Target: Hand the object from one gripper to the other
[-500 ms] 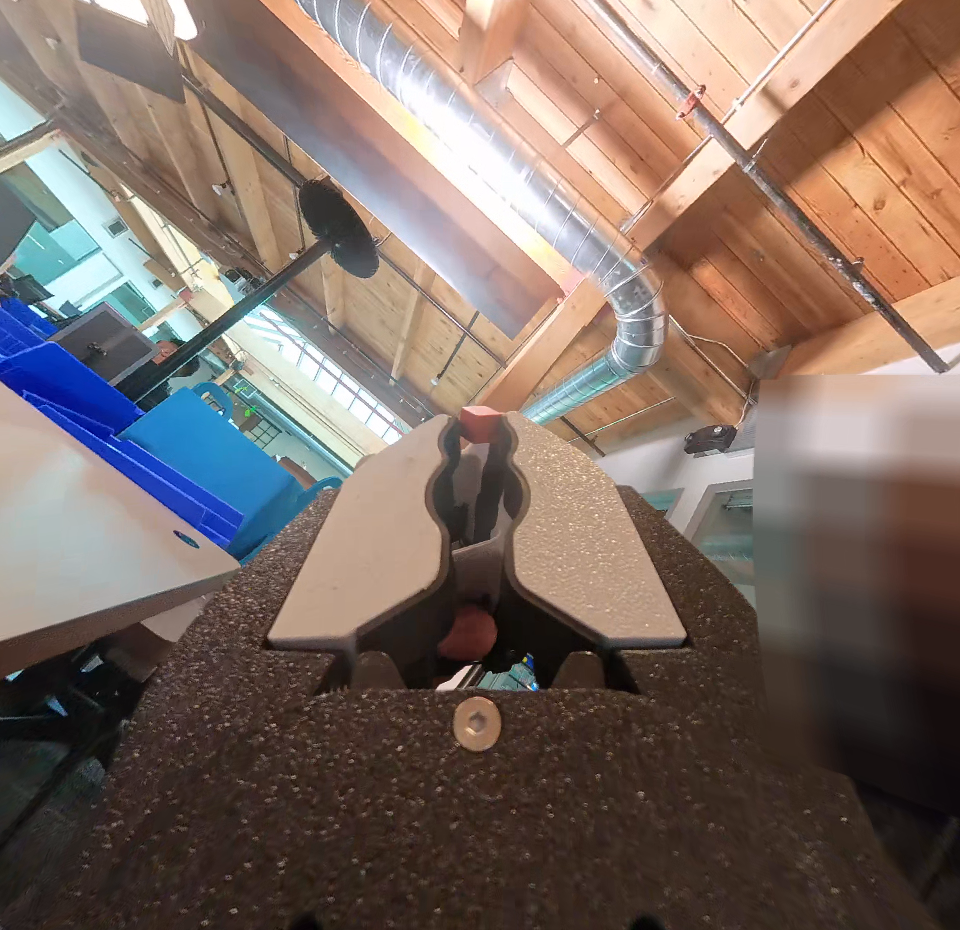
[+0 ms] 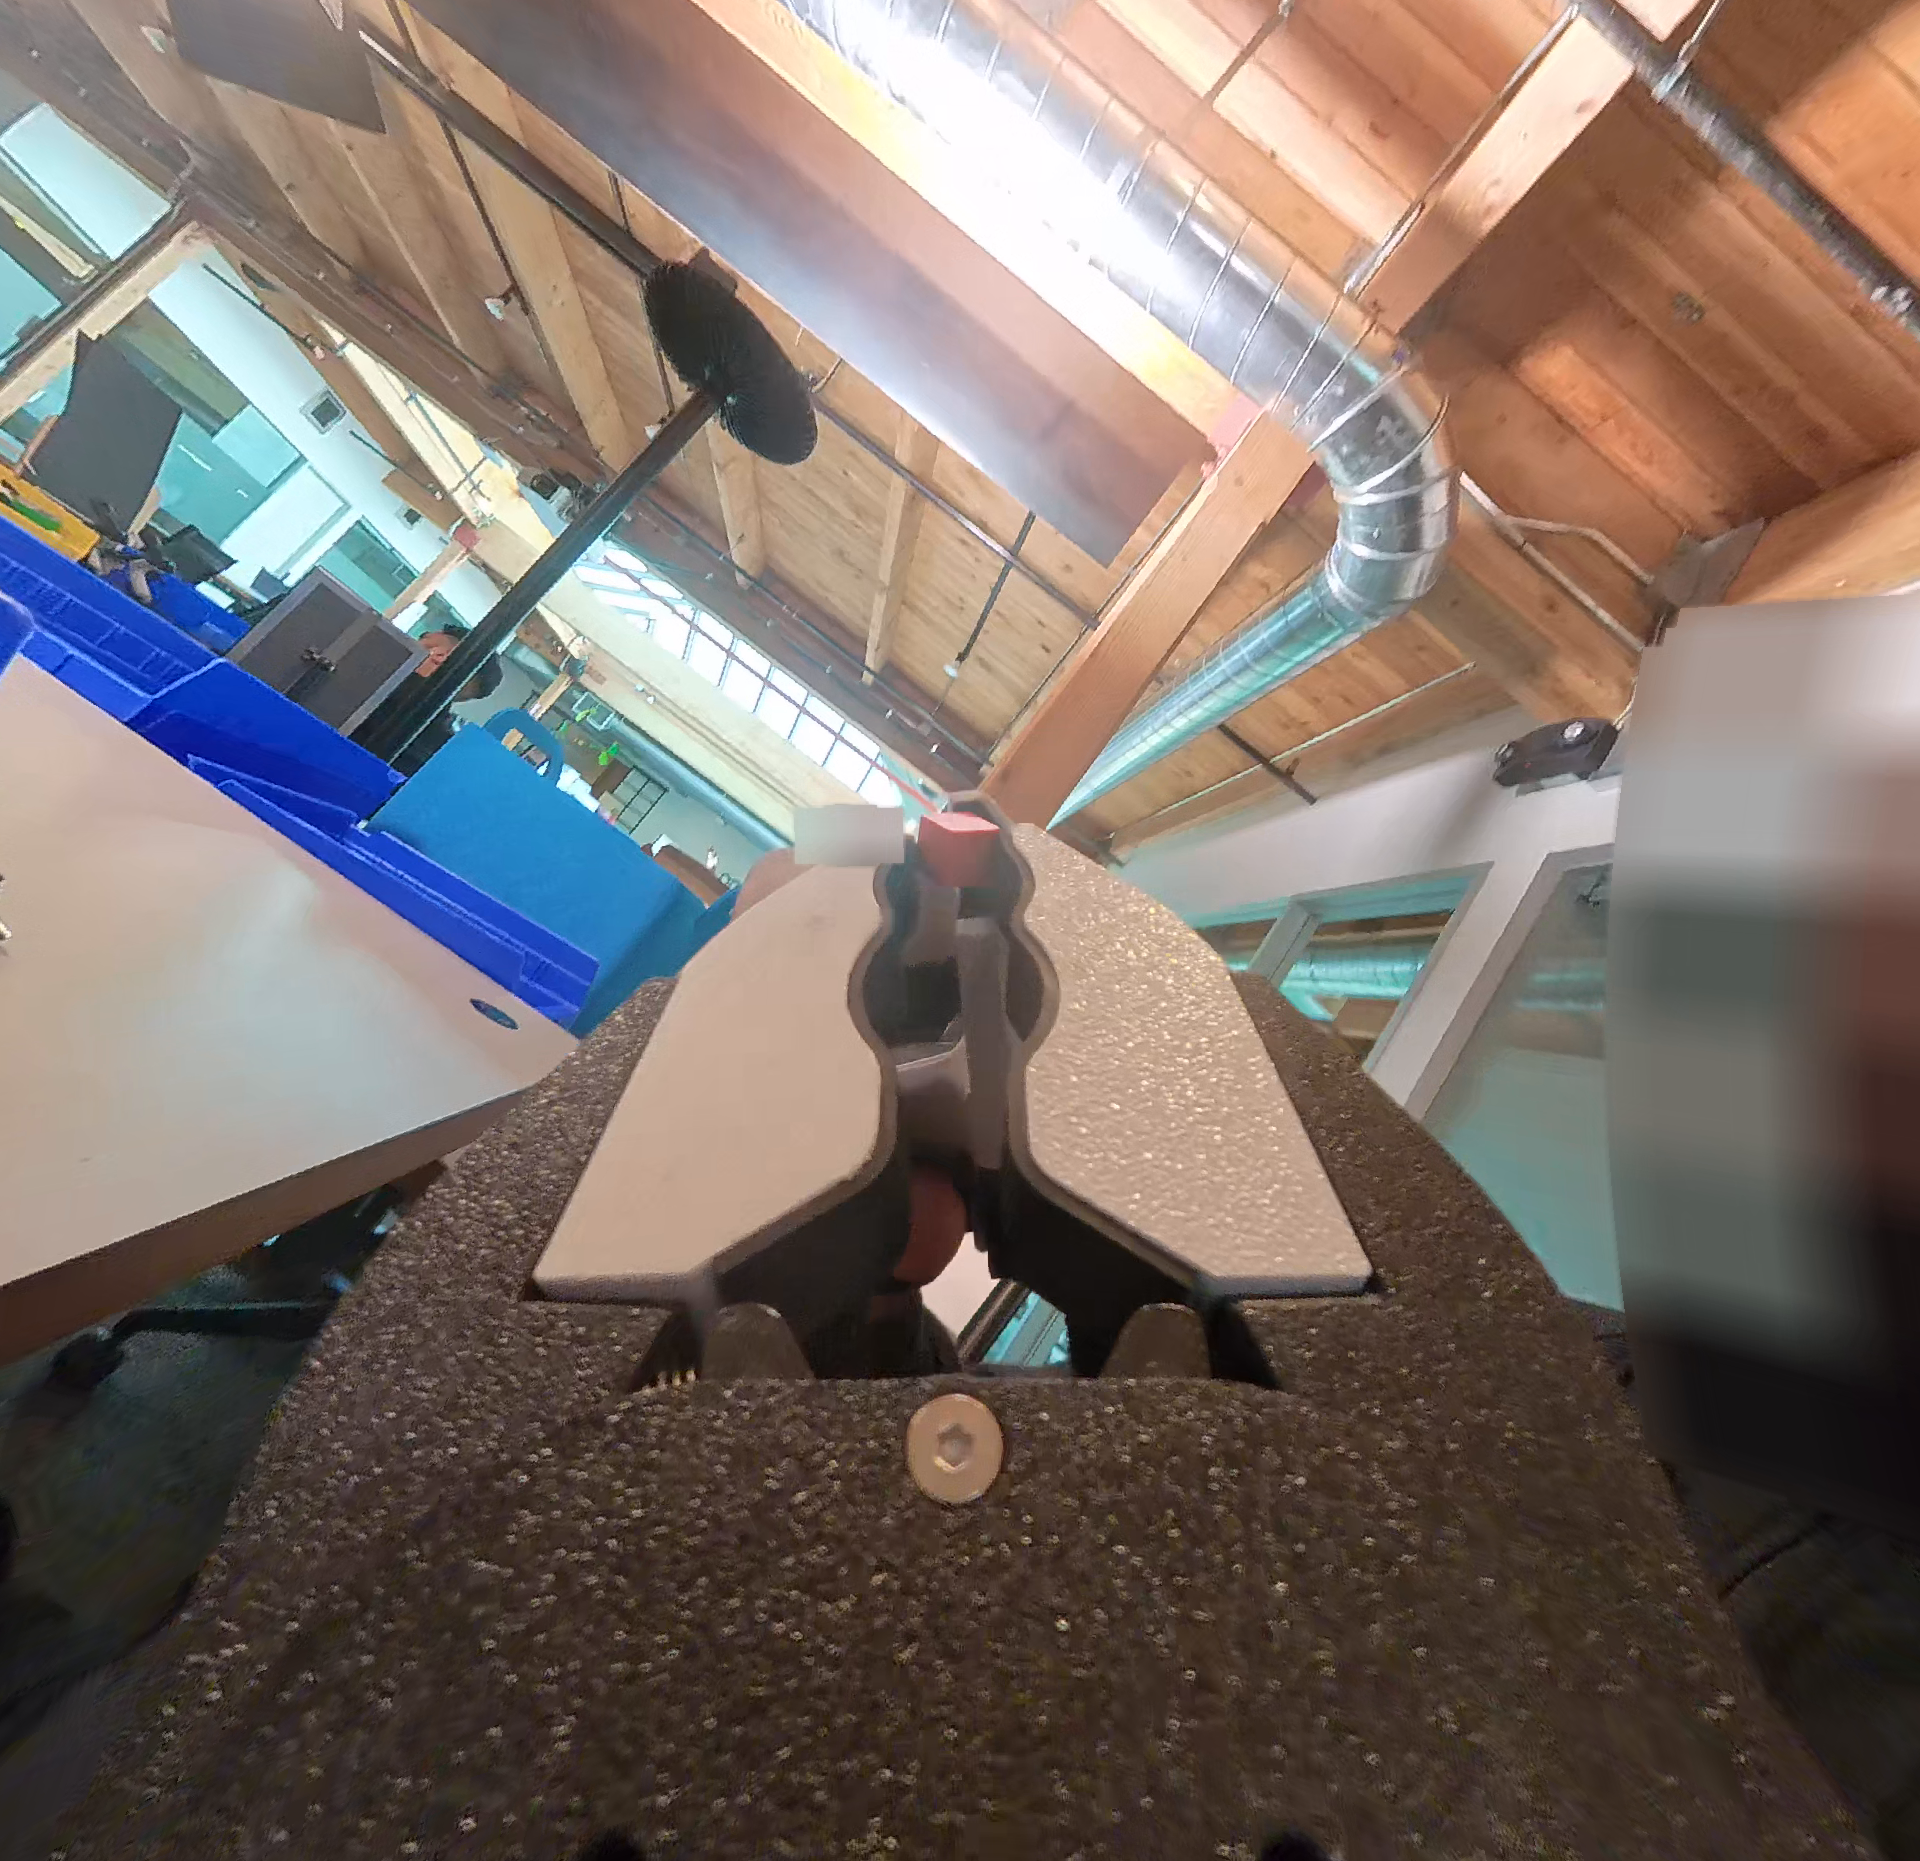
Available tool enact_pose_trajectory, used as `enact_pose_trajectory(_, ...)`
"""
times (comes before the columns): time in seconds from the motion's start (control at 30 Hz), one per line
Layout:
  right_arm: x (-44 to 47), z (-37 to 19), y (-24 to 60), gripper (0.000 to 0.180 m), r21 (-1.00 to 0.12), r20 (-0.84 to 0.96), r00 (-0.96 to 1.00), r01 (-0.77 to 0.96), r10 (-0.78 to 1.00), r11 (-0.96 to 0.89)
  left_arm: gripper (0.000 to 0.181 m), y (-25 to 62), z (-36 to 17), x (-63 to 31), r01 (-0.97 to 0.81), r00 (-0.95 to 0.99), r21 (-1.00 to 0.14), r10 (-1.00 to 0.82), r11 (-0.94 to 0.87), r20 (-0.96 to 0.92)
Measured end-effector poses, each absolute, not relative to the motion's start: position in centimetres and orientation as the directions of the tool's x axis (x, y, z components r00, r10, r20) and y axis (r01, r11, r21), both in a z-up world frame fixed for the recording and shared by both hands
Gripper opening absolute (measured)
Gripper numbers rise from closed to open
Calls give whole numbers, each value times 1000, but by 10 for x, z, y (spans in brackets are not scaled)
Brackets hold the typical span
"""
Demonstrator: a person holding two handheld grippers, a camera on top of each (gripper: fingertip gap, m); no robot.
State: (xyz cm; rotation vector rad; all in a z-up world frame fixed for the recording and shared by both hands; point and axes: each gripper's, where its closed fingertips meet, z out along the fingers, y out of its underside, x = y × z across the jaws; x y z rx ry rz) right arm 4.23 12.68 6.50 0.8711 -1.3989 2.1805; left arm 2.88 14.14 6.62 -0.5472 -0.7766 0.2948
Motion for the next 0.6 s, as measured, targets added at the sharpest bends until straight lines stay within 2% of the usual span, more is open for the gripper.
enact_pose_trajectory(0.03, 42, 65, 127, 20, -656, 691, -723, -630, 6, -416, 15, 143, 66, 28, -47, 679, -583, 454, 811, 577)
enact_pose_trajectory(0.6, 20, 55, 128, 14, -703, 658, -753, -616, 1, -355, 18, 143, 56, 9, 44, 656, -629, 452, 776, 604)
